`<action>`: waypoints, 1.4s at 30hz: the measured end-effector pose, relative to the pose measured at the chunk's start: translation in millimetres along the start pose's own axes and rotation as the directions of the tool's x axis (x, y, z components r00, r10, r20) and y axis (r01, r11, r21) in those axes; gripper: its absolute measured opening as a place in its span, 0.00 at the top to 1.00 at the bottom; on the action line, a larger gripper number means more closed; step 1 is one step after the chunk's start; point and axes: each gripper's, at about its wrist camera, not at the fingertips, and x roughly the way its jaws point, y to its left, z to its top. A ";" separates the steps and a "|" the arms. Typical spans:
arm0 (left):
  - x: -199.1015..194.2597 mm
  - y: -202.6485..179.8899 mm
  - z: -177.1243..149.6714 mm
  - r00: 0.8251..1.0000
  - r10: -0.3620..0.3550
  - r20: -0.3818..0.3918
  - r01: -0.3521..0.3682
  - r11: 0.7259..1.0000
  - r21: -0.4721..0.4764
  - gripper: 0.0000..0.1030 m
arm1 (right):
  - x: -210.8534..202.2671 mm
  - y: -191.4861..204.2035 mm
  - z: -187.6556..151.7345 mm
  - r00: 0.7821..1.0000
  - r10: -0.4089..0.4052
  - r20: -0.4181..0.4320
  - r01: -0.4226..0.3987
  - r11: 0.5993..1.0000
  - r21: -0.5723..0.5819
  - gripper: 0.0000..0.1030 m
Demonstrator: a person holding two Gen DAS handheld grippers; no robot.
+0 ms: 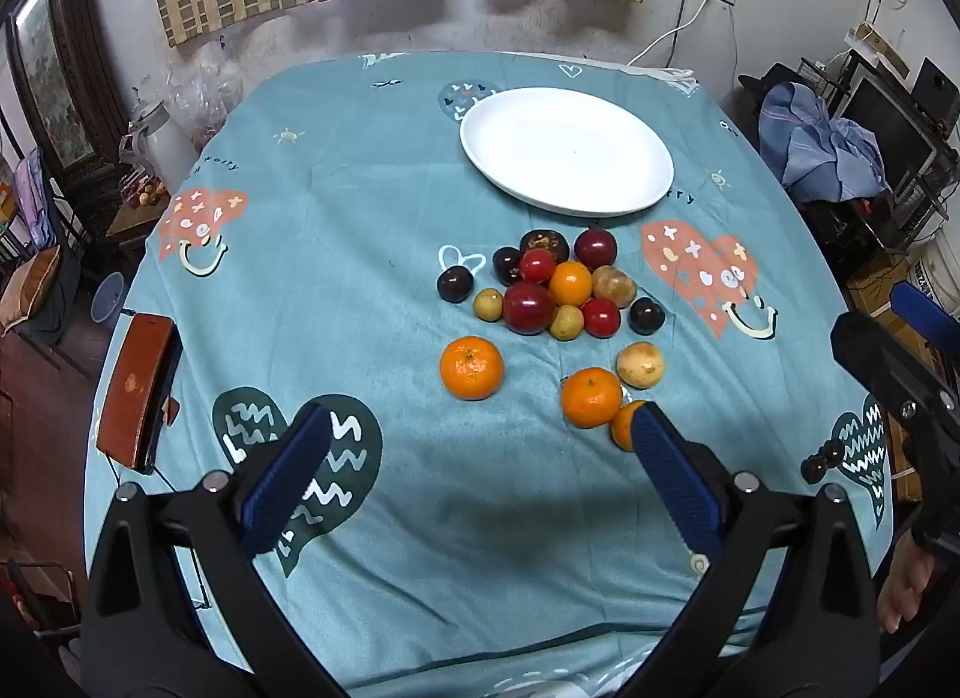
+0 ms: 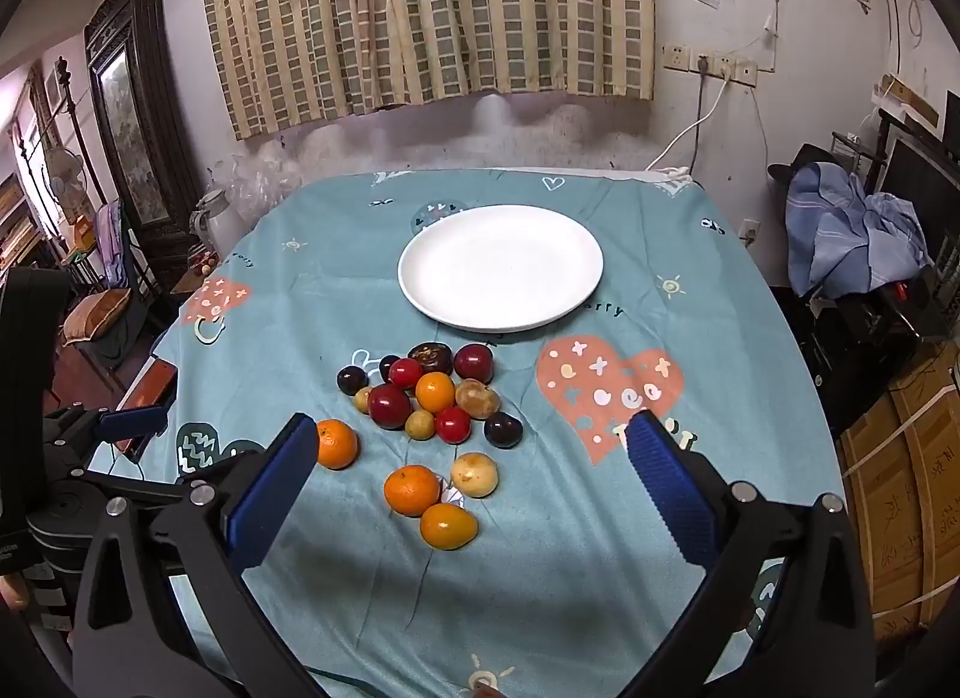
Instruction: Organize fruits
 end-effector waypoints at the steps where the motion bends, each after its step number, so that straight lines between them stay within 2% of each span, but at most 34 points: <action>1: 0.1 0.1 0.0 1.000 -0.001 -0.001 0.001 1.000 -0.001 0.02 | 0.3 0.0 0.0 1.000 -0.002 0.000 0.002 1.000 -0.001 0.01; 32: 0.5 0.0 0.1 1.000 0.003 -0.003 -0.003 1.000 0.002 0.02 | 2.4 -0.5 -2.1 1.000 0.013 0.019 -0.013 1.000 0.014 0.01; 42: 0.6 0.0 0.1 1.000 0.003 -0.005 -0.003 1.000 0.002 0.02 | -6.3 -3.8 3.3 1.000 -0.009 0.027 0.008 0.999 0.035 0.01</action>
